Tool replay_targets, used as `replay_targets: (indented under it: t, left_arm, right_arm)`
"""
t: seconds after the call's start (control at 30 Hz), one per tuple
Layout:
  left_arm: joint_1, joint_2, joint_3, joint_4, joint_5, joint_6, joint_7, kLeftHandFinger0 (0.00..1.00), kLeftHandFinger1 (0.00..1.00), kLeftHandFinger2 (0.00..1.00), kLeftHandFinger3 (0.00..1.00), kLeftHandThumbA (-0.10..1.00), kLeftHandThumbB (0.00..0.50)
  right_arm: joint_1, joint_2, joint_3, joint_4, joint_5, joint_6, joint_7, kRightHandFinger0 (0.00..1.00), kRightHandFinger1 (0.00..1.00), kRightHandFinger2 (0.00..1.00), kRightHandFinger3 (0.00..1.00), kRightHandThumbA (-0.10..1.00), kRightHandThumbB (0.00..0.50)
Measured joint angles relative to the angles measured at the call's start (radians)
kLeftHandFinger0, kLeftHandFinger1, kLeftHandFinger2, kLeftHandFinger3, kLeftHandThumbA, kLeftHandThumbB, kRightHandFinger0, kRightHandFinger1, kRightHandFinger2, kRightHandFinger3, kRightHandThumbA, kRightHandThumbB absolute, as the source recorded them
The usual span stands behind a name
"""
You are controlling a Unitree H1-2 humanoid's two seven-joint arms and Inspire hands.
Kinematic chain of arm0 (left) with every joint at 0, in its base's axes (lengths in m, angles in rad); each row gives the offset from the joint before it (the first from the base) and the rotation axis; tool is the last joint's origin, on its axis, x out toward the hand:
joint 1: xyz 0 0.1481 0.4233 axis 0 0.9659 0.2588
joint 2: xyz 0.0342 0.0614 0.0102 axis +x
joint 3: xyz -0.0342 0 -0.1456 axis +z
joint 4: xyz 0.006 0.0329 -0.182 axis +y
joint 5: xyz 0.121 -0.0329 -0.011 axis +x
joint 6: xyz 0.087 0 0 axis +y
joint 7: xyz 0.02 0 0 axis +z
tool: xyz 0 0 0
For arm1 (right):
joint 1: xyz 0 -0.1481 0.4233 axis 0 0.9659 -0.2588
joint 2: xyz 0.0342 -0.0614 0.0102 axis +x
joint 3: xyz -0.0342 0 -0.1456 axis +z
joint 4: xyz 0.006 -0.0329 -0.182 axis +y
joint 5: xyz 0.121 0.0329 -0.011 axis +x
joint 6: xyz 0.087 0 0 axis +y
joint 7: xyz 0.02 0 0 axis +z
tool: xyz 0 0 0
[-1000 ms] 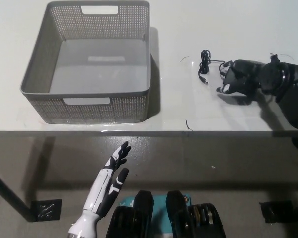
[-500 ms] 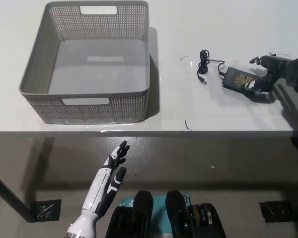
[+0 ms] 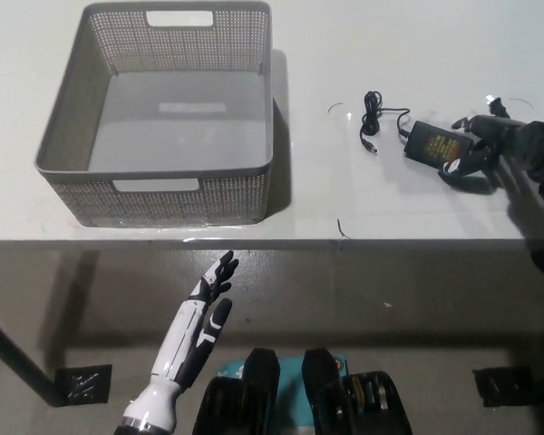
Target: Use the right hand to pick up a black power cord and place it into a container on the left hand side
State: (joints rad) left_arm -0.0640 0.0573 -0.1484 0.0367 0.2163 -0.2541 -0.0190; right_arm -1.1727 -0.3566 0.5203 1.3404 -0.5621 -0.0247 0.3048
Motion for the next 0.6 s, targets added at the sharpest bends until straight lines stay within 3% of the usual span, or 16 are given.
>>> replay_targets:
  t: [0.27, 0.33, 0.37, 0.47, 0.5, 0.53, 0.57, 0.6]
  left_arm:
    - [-0.017, 0.001, 0.000, 0.004, -0.007, 0.000, -0.010, 1.00, 1.00, 1.00, 1.00, 1.00, 0.023]
    - [-0.018, 0.001, 0.000, 0.004, -0.007, 0.000, -0.012, 1.00, 1.00, 1.00, 1.00, 1.00, 0.010]
    - [-0.018, 0.001, 0.000, 0.004, -0.008, 0.000, -0.012, 1.00, 1.00, 1.00, 1.00, 1.00, 0.013]
    - [-0.021, 0.001, 0.000, 0.004, -0.008, 0.000, -0.012, 1.00, 1.00, 1.00, 1.00, 1.00, 0.014]
    - [-0.021, 0.001, 0.000, 0.004, -0.008, 0.000, -0.012, 1.00, 1.00, 1.00, 1.00, 1.00, 0.020]
    - [-0.021, 0.001, 0.000, 0.004, -0.008, 0.001, -0.012, 1.00, 1.00, 1.00, 1.00, 1.00, 0.015]
    - [-0.021, 0.000, 0.000, 0.004, -0.008, 0.001, -0.012, 1.00, 1.00, 1.00, 1.00, 1.00, 0.005]
    - [-0.021, 0.000, 0.000, 0.004, -0.008, 0.001, -0.012, 1.00, 1.00, 1.00, 1.00, 1.00, 0.005]
  right_arm:
    - [-0.001, 0.007, -0.003, 0.011, 0.000, -0.002, -0.021, 1.00, 1.00, 1.00, 1.00, 0.69, 0.500]
    - [-0.001, 0.010, -0.003, 0.014, -0.001, -0.002, -0.028, 1.00, 1.00, 1.00, 1.00, 0.65, 0.500]
    - [-0.001, 0.012, -0.003, 0.016, -0.001, -0.002, -0.031, 1.00, 1.00, 1.00, 1.00, 0.56, 0.498]
    - [0.004, 0.025, -0.007, 0.024, -0.001, -0.007, -0.075, 1.00, 1.00, 1.00, 1.00, 0.55, 0.500]
    - [0.006, 0.028, -0.007, 0.025, -0.001, -0.007, -0.086, 1.00, 0.92, 0.67, 0.78, 0.06, 0.385]
    - [0.007, 0.030, -0.008, 0.027, -0.001, -0.008, -0.098, 0.33, 0.36, 0.41, 0.48, -0.07, 0.264]
    - [0.013, 0.033, -0.010, 0.027, -0.001, -0.013, -0.124, 0.01, 0.27, 0.59, 0.53, -0.10, 0.186]
    - [0.021, 0.034, -0.010, 0.027, -0.001, -0.016, -0.144, 0.00, 0.31, 0.69, 0.59, -0.10, 0.175]
